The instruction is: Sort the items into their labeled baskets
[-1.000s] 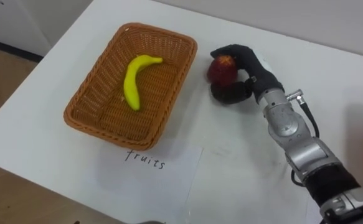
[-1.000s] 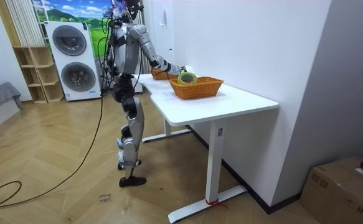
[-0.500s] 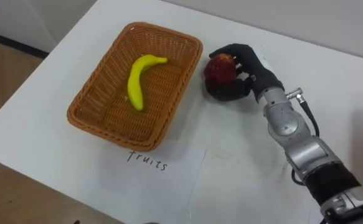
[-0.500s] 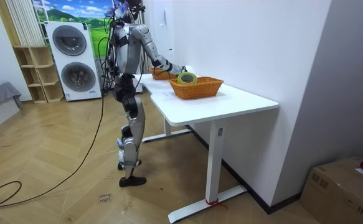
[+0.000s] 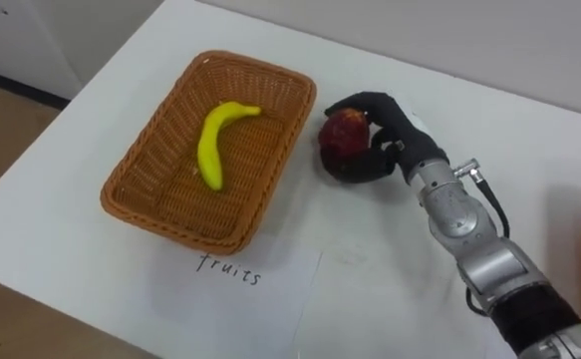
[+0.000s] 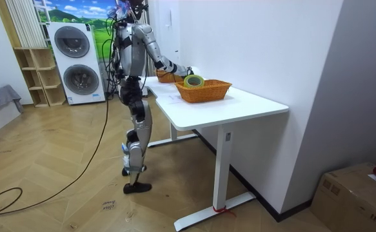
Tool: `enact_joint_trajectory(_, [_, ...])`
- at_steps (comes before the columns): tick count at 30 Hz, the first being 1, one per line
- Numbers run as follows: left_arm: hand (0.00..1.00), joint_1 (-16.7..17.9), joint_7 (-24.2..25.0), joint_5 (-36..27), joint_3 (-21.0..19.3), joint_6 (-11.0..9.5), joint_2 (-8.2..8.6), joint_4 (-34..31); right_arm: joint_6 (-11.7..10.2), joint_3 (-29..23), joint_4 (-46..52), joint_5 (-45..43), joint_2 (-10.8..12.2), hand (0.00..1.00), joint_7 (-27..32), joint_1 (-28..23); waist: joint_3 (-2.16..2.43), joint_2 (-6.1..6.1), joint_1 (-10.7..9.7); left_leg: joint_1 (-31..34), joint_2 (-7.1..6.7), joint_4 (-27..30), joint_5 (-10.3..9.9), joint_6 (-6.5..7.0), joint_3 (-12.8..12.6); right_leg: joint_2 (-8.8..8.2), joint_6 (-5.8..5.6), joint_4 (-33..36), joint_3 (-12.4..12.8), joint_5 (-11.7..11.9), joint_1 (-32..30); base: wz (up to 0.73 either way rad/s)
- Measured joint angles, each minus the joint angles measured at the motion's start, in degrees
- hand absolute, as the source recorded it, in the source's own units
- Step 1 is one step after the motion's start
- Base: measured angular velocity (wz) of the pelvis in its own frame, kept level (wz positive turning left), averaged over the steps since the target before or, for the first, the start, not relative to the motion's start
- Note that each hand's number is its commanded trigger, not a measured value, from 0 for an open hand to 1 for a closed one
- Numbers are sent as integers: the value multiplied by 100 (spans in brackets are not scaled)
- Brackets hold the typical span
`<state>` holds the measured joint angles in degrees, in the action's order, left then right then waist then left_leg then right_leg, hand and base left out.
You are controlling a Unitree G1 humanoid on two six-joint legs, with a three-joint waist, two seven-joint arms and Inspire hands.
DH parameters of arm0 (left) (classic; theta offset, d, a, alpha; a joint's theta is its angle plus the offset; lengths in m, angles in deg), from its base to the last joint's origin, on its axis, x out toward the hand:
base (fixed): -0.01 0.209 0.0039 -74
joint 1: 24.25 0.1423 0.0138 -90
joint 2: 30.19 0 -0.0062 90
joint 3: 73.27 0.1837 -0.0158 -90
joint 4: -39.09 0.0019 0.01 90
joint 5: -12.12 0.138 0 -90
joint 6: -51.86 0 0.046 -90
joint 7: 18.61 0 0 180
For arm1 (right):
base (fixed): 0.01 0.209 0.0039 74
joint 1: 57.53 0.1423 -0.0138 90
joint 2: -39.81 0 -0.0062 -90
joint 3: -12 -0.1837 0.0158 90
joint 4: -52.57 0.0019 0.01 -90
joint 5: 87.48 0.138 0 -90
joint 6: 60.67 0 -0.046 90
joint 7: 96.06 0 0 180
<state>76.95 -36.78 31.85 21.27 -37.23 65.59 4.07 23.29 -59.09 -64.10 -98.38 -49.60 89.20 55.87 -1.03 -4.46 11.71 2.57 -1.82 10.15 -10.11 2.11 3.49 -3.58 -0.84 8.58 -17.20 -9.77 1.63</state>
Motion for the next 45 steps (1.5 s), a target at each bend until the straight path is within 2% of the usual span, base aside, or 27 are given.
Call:
enact_joint_trajectory(4, [0,124,-46,-4,-119,5,-3,-118,88,-67,272,-91,-100,100,-56,-120,20,-3,-110,-166,7,-65,0,0,-1,10,0,-3,62,0,106,-11])
enact_joint_trajectory(8, [0,142,-149,1,-206,2,-1,-103,89,-470,351,-145,-118,100,-40,-117,37,1,-163,-328,0,-77,0,0,-31,22,0,2,305,0,235,-7])
enact_joint_trajectory(11, [0,129,-158,26,-276,-1,-2,-12,94,-516,593,-139,-248,100,-40,-118,45,9,-184,-405,1,-83,0,0,-29,27,0,1,328,0,295,-7])
enact_joint_trajectory(16, [0,136,-156,85,-333,12,3,194,96,-514,1043,-137,-299,100,-51,-118,43,14,-186,-484,11,-86,0,0,-25,39,0,-1,323,0,370,0])
enact_joint_trajectory(21, [0,240,-140,113,-332,165,10,260,113,-514,1241,-165,-298,100,-83,-118,41,17,-173,-547,13,-86,0,0,-23,34,0,-3,324,-1,442,2])
enact_joint_trajectory(26, [0,210,-120,121,-393,169,27,252,250,-506,1408,-270,-297,100,-126,-111,41,16,-15,-505,11,-89,-1,0,-29,30,0,-2,322,0,399,-2])
enact_joint_trajectory(40, [0,208,-10,245,-447,175,25,226,269,-396,1447,-308,-278,100,-222,44,39,18,315,-497,0,-77,-2,-1,26,28,-3,4,232,-2,438,3])
enact_joint_trajectory(42, [0,208,56,273,-445,209,26,213,375,-277,1538,-305,-281,100,-305,44,40,17,350,-434,0,-50,3,-11,35,21,-3,7,127,-2,425,0])
enact_joint_trajectory(45, [0,213,148,300,-431,289,26,179,473,-136,1637,-322,-242,100,-350,44,40,21,427,-413,2,-37,11,-24,35,27,-2,13,126,-2,411,0])
